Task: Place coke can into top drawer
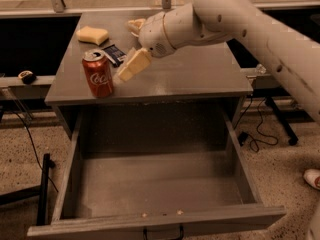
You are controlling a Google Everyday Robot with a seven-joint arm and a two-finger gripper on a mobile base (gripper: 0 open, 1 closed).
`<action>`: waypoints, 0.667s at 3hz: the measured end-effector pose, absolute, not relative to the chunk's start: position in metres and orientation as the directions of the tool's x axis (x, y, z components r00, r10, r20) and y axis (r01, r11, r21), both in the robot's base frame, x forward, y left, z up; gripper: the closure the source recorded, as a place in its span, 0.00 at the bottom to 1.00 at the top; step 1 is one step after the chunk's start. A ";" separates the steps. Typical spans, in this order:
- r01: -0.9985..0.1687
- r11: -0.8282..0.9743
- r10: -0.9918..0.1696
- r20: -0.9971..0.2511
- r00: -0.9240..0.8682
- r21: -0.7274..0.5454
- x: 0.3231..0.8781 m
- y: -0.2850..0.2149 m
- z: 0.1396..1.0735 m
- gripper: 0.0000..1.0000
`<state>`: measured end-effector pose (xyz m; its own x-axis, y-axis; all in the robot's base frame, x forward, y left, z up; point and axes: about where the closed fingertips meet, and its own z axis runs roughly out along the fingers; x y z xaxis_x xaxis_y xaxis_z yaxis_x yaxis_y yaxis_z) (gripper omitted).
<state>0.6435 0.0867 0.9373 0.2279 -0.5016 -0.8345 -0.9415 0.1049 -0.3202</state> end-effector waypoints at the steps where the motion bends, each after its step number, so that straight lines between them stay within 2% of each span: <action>1: -0.963 0.051 -0.447 -0.868 0.215 -0.265 0.645 0.120 0.927 0.00; 2: -0.973 0.021 -0.394 -0.896 0.204 -0.231 0.641 0.135 0.921 0.00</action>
Offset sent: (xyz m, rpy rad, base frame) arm -0.0070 0.0575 -0.0210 0.1605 0.1242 0.1596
